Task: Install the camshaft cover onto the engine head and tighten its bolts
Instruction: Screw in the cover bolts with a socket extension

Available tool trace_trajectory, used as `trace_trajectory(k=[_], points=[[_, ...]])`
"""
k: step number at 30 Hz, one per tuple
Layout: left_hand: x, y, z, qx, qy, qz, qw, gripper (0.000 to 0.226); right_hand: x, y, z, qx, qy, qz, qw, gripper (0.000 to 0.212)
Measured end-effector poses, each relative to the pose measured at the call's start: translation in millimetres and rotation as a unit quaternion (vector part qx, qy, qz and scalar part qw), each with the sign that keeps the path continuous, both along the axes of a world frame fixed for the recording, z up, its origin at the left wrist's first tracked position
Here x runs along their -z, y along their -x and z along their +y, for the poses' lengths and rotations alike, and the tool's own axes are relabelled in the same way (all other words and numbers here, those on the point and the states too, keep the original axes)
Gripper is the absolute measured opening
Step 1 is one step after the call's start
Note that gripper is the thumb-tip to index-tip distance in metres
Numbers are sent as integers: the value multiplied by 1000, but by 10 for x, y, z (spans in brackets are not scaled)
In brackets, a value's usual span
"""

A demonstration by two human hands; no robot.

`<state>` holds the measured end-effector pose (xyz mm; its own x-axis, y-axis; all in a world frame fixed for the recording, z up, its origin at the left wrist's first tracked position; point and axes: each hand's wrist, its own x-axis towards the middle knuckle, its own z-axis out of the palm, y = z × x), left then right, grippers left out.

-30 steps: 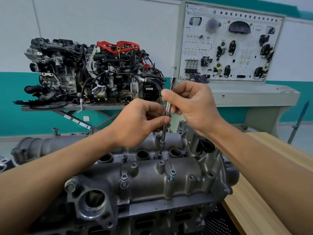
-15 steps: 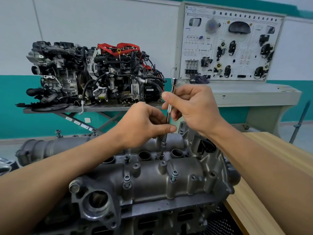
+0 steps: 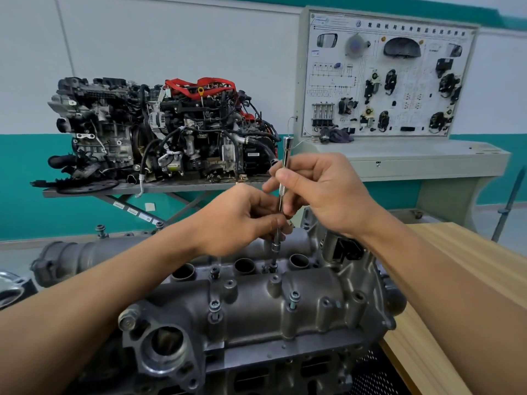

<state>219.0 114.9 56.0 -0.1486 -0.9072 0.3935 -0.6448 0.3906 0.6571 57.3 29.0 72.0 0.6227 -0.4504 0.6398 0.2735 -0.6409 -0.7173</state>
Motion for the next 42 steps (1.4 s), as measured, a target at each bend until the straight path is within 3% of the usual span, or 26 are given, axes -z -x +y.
trace_trajectory(k=[3,7,11,15,21,23,27,30,32,34,37,42], points=[[4,43,-4,-24,26,-14,999,37,-1,-60,18,54,3,-35,998,14],[-4,85,-39,-46,62,60,995,39,16,-76,-9,104,-4,-63,993,25],[7,64,-29,-30,32,64,997,19,3,-32,0,52,-18,-30,998,14],[-53,64,1,-6,-9,45,999,14,-4,8,28,-13,-13,18,1000,17],[-32,72,5,2,-14,29,999,17,6,-1,39,38,8,-9,999,10],[-4,79,-2,-11,6,32,999,22,18,2,39,62,3,-18,998,7],[16,67,-37,-51,52,72,995,41,15,-23,58,108,9,-51,993,25],[22,65,-60,-45,60,68,995,26,19,-52,62,143,15,-59,988,32],[20,52,-50,-40,53,57,996,15,7,-60,65,132,3,-41,990,23],[8,45,-21,-25,38,46,998,15,-13,-37,77,71,-13,-13,997,12],[-20,42,13,-3,19,36,999,17,-19,20,89,14,5,21,1000,16],[-24,36,28,12,9,12,1000,14,18,6,146,66,27,-11,997,14]])
